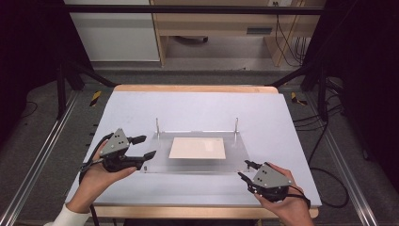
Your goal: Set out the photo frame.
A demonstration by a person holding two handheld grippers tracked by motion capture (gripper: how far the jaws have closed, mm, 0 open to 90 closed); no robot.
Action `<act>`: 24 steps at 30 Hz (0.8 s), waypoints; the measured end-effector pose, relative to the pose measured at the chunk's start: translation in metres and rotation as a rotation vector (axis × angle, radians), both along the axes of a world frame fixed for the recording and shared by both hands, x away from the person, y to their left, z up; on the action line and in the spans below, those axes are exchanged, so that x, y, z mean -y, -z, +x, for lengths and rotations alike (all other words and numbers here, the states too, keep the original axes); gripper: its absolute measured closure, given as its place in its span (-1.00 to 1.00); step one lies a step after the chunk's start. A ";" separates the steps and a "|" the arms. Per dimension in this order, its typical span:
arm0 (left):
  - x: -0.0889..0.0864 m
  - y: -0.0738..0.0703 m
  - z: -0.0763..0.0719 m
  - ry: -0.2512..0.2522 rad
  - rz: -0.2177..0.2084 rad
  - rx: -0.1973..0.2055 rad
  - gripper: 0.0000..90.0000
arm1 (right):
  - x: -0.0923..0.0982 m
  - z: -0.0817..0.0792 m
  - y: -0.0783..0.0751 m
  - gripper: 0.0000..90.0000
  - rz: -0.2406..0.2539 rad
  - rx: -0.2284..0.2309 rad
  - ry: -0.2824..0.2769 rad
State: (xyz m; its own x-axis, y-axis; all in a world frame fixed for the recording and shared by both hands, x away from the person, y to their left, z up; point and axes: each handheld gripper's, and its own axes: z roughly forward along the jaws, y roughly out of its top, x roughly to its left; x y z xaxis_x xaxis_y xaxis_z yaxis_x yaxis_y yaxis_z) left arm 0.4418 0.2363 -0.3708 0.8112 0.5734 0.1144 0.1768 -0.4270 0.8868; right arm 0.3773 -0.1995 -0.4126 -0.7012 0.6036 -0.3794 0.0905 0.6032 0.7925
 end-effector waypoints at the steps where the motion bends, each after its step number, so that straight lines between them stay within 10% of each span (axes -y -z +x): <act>1: 0.001 -0.001 -0.002 0.011 0.003 -0.004 -0.22 | 0.000 0.000 0.000 0.28 0.000 0.000 0.000; 24: 0.036 0.000 -0.031 0.131 0.198 0.056 -0.14 | 0.000 0.003 -0.006 0.29 -0.001 -0.006 0.007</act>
State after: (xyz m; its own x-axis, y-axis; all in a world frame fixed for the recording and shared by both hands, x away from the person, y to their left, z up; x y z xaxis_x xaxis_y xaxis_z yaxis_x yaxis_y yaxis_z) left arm 0.4112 0.2008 -0.3708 0.8665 0.4256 0.2608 0.0614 -0.6095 0.7904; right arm 0.3805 -0.1991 -0.4066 -0.6994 0.6082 -0.3754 0.0996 0.6031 0.7914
